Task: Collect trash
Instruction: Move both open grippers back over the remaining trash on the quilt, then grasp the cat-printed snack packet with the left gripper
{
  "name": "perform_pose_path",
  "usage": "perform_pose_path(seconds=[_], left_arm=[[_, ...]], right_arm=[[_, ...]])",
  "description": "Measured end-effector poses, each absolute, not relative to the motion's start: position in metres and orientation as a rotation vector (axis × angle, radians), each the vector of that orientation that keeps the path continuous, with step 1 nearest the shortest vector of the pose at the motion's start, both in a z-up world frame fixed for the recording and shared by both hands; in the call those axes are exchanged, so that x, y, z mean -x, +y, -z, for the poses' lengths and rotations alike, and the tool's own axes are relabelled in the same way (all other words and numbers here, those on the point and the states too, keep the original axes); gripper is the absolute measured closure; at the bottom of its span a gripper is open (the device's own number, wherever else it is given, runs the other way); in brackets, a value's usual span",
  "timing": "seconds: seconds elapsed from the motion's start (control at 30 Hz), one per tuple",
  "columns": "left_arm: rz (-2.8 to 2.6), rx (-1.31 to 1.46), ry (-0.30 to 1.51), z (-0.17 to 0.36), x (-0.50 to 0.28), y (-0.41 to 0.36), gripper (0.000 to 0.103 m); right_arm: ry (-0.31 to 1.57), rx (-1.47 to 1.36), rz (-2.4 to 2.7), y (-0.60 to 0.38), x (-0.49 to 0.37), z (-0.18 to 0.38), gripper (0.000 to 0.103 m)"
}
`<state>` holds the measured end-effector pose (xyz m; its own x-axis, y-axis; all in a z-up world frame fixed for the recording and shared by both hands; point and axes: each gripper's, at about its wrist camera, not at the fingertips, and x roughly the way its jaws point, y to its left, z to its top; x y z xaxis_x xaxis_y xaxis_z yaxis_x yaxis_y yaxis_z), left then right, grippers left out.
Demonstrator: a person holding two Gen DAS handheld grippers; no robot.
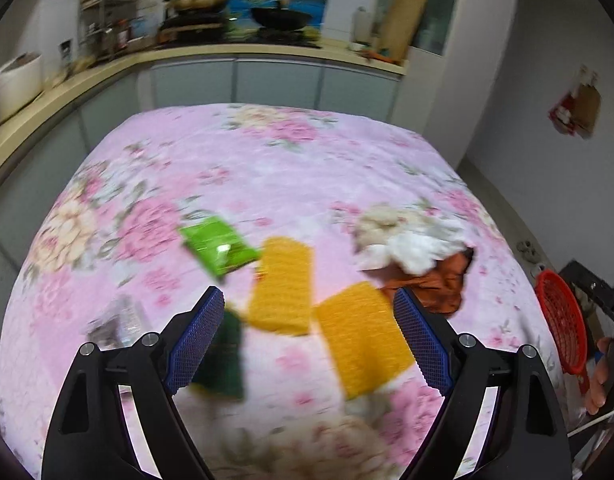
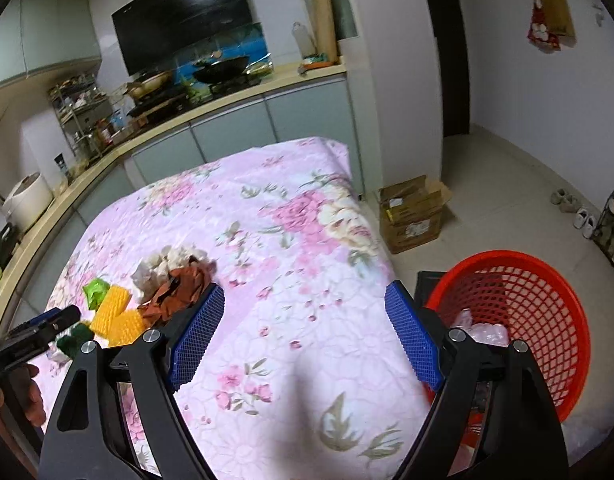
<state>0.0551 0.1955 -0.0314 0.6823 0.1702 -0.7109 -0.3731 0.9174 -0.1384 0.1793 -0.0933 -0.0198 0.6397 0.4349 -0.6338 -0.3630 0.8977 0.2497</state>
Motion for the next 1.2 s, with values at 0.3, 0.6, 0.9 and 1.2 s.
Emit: perform_pose_path(seconds=[0.3, 0.6, 0.9, 1.2], left_arm=[[-0.491, 0.361, 0.735, 0.026, -0.014, 0.261, 0.019], [-0.563, 0.461, 0.769, 0.042, 0.013, 0.3, 0.019], [-0.511, 0.547, 0.837, 0.074, 0.007, 0.306, 0.02], [-0.528, 0.529, 0.842, 0.081, 0.004, 0.31, 0.048]], right_arm=[[0.799, -0.083, -0.525, -0.063, -0.183, 0.031, 0.023], [0.83, -0.04, -0.617, -0.027, -0.178, 0.037, 0.023], [0.853, 0.009, -0.704, 0.003, -0.163, 0.04, 0.023], [0.883, 0.076, -0.808, 0.035, -0.142, 0.045, 0.023]])
